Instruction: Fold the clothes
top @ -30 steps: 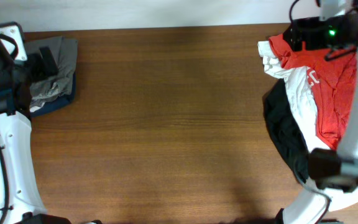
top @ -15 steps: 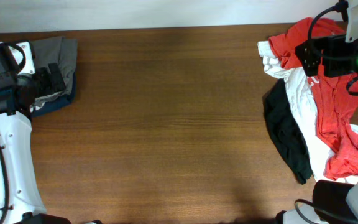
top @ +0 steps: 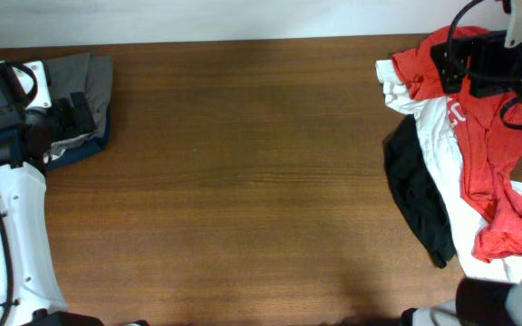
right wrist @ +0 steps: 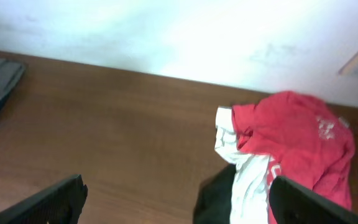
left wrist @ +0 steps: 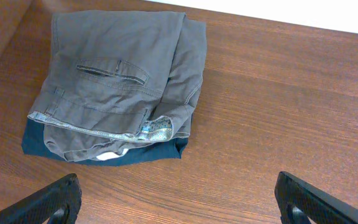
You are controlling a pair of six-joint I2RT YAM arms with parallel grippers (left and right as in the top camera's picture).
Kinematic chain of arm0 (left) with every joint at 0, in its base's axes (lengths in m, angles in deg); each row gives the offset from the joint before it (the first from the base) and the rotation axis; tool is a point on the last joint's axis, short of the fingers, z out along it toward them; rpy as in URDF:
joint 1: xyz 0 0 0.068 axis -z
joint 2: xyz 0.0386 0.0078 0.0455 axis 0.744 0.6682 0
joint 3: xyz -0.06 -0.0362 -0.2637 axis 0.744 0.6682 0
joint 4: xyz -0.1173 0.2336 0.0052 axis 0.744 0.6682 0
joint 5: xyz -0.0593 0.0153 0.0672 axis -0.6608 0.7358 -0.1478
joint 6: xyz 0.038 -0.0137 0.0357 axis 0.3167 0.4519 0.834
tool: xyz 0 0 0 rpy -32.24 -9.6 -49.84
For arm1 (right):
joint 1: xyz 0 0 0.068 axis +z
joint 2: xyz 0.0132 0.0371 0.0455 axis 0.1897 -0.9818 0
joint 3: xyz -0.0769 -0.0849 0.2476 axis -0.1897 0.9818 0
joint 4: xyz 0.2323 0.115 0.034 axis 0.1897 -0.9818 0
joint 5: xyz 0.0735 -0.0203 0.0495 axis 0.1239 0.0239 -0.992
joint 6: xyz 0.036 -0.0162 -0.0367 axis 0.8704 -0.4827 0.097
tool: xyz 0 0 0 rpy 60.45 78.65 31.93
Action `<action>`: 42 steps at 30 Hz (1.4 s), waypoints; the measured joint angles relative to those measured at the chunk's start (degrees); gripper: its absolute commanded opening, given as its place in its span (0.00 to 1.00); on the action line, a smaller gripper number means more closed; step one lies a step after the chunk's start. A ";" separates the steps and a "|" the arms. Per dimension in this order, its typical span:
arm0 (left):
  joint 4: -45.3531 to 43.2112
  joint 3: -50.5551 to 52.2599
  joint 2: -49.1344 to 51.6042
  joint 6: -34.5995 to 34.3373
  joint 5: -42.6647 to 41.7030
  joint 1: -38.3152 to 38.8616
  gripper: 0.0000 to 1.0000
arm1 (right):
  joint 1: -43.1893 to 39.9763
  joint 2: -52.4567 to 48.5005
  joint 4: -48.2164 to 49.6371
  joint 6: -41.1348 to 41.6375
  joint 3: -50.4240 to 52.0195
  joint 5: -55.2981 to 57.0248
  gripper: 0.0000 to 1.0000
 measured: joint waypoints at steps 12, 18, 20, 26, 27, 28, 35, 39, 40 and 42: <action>0.00 0.00 0.00 0.02 0.02 0.00 0.99 | 1.70 41.22 42.64 0.00 62.14 6.14 0.99; 0.11 0.04 0.00 0.00 0.00 0.00 0.99 | 1.75 55.71 67.36 4.35 97.18 4.63 0.99; 0.07 0.04 0.00 0.02 0.02 0.00 0.99 | 1.77 60.98 73.31 7.26 106.88 4.31 0.99; 0.11 0.04 -0.02 0.02 0.02 0.00 0.99 | 2.84 72.98 79.78 10.45 125.96 4.37 0.98; 0.07 0.04 -0.02 0.02 0.02 0.00 0.99 | 3.10 75.12 79.54 10.58 128.61 4.76 0.99; 0.13 0.04 -0.02 0.02 0.00 0.00 0.99 | 3.13 76.30 79.56 10.67 129.76 5.09 0.99; 0.09 0.04 -0.02 0.02 0.00 0.00 0.99 | 3.15 85.26 78.49 10.80 136.74 6.40 0.99; 0.09 0.04 -0.02 0.02 0.02 0.00 0.99 | 3.15 88.61 77.18 10.97 137.31 6.78 0.99; 0.07 0.04 -0.02 0.02 0.00 0.00 0.99 | 3.15 89.53 77.18 10.95 137.31 6.82 0.99; 0.07 0.04 -0.02 0.02 0.02 0.00 0.99 | 3.15 91.65 77.22 10.97 137.31 6.82 0.98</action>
